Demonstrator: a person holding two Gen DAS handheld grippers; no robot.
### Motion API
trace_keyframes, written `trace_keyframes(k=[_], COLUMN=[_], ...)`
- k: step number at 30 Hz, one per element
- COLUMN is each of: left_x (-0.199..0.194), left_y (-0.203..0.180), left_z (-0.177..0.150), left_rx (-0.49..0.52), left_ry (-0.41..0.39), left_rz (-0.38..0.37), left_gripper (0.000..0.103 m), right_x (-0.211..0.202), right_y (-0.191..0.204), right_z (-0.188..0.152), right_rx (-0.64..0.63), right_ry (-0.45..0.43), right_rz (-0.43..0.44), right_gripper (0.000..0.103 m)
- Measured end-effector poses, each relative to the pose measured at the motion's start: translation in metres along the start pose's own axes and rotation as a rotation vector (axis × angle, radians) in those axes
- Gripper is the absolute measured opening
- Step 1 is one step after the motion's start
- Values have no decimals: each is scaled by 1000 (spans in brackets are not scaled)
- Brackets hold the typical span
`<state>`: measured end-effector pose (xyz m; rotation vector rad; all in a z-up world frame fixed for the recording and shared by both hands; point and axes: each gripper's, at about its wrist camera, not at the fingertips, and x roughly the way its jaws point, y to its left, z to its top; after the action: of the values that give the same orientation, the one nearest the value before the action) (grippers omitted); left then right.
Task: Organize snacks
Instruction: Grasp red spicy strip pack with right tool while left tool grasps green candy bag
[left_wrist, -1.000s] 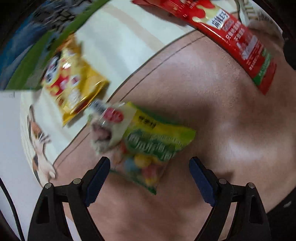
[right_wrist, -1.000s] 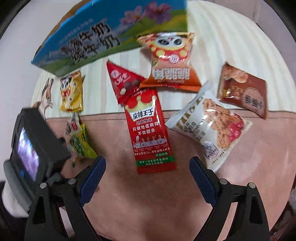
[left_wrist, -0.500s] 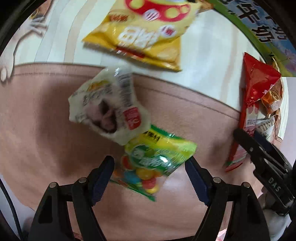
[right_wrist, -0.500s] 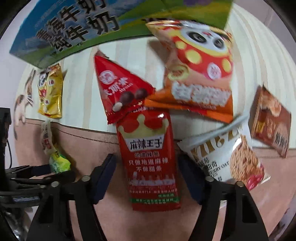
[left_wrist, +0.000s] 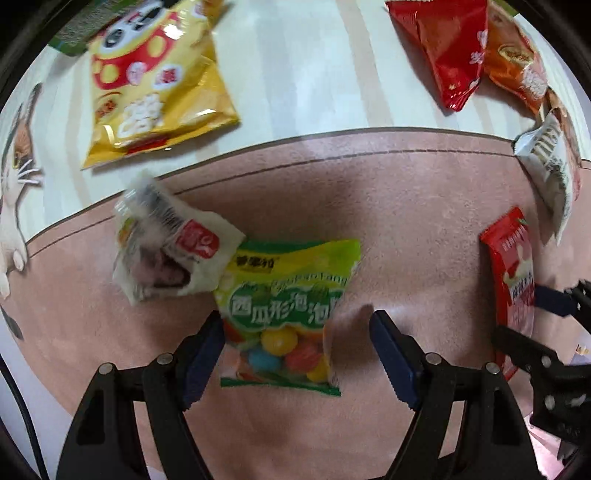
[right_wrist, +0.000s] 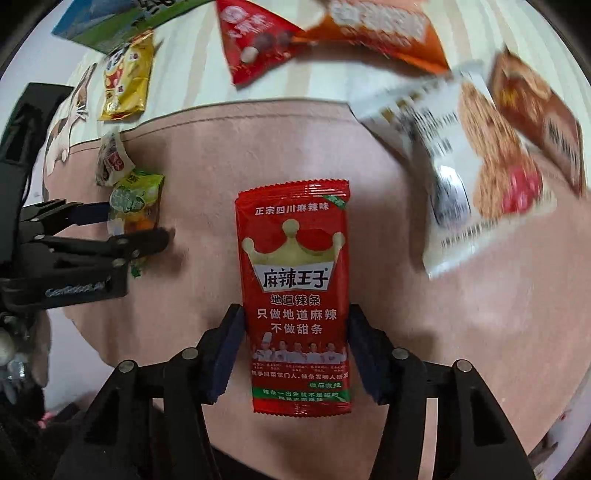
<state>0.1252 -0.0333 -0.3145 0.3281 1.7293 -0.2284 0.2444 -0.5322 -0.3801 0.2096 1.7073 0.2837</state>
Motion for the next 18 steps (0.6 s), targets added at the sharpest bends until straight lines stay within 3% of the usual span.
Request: trace_keyframes(k=[7, 12, 14, 18], left_x=[20, 17, 9, -7], left_y=[4, 40, 45, 43], left_z=[14, 28, 26, 17], left_rx=[-50, -60, -61, -52], left_ry=[17, -17, -36, -51], left_rz=[-69, -77, -71, -46], left_gripper=[78, 78, 72, 51], right_x=[6, 23, 28, 36], right_y=[-7, -3, -6, -6], right_z=[5, 16, 17, 16], right_rx=[63, 99, 122, 120], right_ry=[-17, -27, -34, -51], right_rz=[-19, -50, -55, -86], right_gripper=[62, 63, 63, 61])
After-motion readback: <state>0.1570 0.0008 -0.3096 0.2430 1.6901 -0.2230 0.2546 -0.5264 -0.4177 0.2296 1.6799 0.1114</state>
